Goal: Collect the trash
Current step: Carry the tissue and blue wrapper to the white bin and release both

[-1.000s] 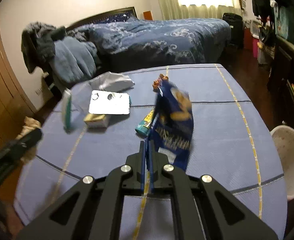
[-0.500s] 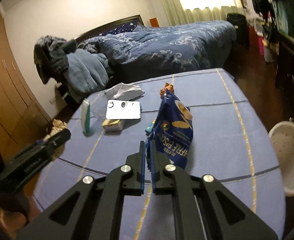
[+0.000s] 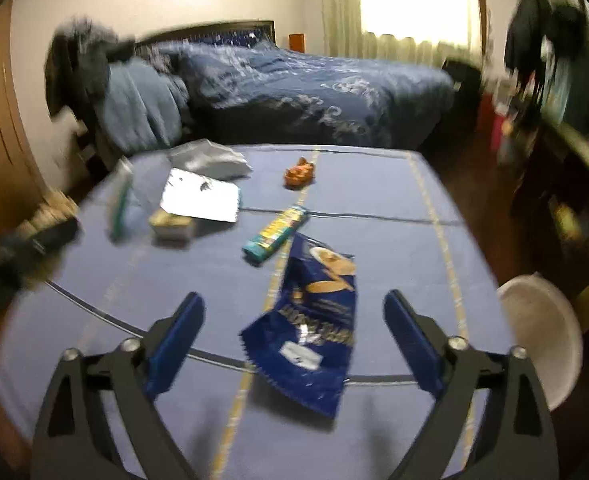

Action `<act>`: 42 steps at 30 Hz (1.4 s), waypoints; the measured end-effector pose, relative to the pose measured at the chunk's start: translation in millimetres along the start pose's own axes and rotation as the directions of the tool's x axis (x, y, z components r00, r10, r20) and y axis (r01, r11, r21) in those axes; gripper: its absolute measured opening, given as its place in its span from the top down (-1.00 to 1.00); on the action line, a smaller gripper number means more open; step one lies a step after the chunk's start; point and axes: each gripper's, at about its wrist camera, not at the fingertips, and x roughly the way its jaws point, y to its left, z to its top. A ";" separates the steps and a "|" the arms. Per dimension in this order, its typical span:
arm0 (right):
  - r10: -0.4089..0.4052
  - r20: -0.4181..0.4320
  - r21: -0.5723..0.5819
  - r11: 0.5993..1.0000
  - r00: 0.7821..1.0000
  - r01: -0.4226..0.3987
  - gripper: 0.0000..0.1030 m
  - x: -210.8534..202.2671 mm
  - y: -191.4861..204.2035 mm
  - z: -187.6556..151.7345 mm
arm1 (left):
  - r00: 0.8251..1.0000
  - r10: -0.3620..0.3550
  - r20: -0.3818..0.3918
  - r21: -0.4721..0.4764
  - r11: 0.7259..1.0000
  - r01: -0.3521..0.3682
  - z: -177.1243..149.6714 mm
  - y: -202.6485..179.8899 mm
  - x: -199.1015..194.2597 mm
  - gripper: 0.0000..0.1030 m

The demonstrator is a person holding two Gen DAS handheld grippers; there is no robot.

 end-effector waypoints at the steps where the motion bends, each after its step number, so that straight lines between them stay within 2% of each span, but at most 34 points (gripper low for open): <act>1: -0.047 -0.016 -0.032 0.998 0.999 0.046 -0.91 6.6 4.7 -1.6 | 1.000 -0.001 -0.001 -0.001 1.000 0.001 -0.1 0.5 0.3 0.50; 3: -0.090 -0.052 -0.054 0.995 0.995 0.087 -0.84 19.5 8.2 -5.8 | 1.000 0.001 0.002 0.000 1.000 -0.001 -0.1 0.5 0.0 0.50; 4: -0.073 -0.067 -0.039 0.997 0.995 0.071 -0.52 24.7 5.6 -8.1 | 1.000 0.002 0.004 0.000 1.000 -0.002 -0.6 0.9 0.0 0.50; 5: -0.052 -0.091 -0.020 0.999 0.994 0.050 0.09 29.6 3.0 -9.6 | 1.000 0.003 0.005 -0.002 1.000 -0.003 -0.9 2.5 0.4 0.50; 6: -0.012 -0.135 0.015 1.000 0.991 0.014 0.44 36.5 -2.0 -11.1 | 1.000 0.003 0.005 -0.006 1.000 -0.003 -1.1 3.8 0.7 0.50; 7: 0.039 -0.160 0.060 0.998 0.986 -0.029 0.72 41.0 -7.6 -12.6 | 1.000 0.004 0.004 -0.010 1.000 -0.004 -1.1 5.2 1.1 0.50; 8: 0.075 -0.146 0.102 0.993 0.986 -0.060 0.77 39.7 -14.5 -13.1 | 1.000 0.006 0.004 -0.015 1.000 -0.006 -1.2 6.7 1.5 0.50; 15: 0.143 -0.033 0.198 0.971 0.989 -0.134 0.82 1.1 -36.5 -6.0 | 1.000 0.006 0.003 -0.018 1.000 -0.006 -1.7 7.0 1.1 0.50; 22: 0.175 0.035 0.229 0.957 0.984 -0.178 0.82 -35.8 -51.0 -6.3 | 1.000 0.000 0.010 0.012 1.000 0.000 0.0 -7.4 -4.2 0.50; 28: 0.163 0.095 0.275 0.944 0.982 -0.183 0.82 -62.6 -80.6 -13.5 | 0.999 -0.025 0.032 0.081 0.996 0.022 7.8 -40.8 -9.1 0.50; 31: 0.125 0.125 0.311 0.937 0.984 -0.158 0.82 -77.1 -107.0 -22.2 | 0.995 -0.093 0.033 0.130 0.988 0.088 13.6 -72.3 -7.5 0.50; 34: 0.068 0.138 0.355 0.928 0.988 -0.113 0.82 -85.3 -137.5 -32.3 | 0.982 -0.187 0.017 0.190 0.965 0.180 16.9 -112.4 -2.0 0.50; 37: 0.015 0.131 0.414 0.908 0.991 -0.069 0.81 -89.5 -173.5 -47.2 | 0.961 -0.276 -0.020 0.248 0.930 0.272 16.4 -157.7 7.3 0.50; 42: -0.072 0.099 0.506 0.862 0.992 0.012 0.81 -92.3 -234.8 -78.4 | 0.904 -0.417 -0.091 0.328 0.845 0.422 6.9 -229.2 22.2 0.50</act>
